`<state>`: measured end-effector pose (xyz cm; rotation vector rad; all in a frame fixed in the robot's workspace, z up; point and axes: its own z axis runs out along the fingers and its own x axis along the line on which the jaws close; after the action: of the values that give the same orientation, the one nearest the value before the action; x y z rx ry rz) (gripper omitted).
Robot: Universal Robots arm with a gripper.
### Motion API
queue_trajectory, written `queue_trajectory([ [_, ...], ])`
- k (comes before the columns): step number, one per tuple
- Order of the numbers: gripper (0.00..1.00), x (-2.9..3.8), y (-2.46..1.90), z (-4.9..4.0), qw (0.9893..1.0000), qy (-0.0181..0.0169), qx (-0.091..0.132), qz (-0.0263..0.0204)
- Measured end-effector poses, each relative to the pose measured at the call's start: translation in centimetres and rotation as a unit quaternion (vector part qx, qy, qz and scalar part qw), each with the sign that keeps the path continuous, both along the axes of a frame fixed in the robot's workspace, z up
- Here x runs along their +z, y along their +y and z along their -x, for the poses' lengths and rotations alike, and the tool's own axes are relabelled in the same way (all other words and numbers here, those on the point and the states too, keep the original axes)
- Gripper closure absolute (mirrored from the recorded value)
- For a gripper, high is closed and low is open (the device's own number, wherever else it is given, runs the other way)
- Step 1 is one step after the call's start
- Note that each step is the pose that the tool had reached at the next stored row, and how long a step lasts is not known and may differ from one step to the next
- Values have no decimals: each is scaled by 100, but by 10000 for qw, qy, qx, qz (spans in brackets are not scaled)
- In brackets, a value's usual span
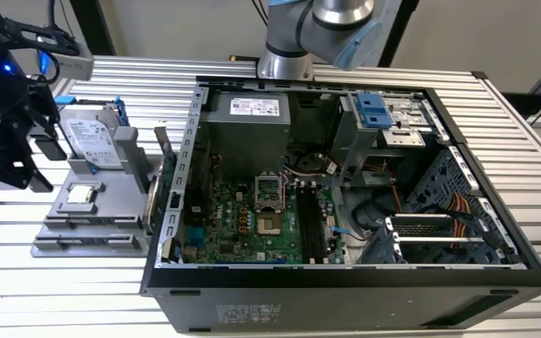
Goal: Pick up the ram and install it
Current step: 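Pick up the ram and move it above insertion slot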
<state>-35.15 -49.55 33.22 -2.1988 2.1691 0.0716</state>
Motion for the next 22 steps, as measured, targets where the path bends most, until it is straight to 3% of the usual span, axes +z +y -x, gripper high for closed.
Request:
queue_trajectory([
  [12,0,-97,-13,0,10000,31,2,0],
  [22,0,-121,-13,0,10000,31,3,0],
])
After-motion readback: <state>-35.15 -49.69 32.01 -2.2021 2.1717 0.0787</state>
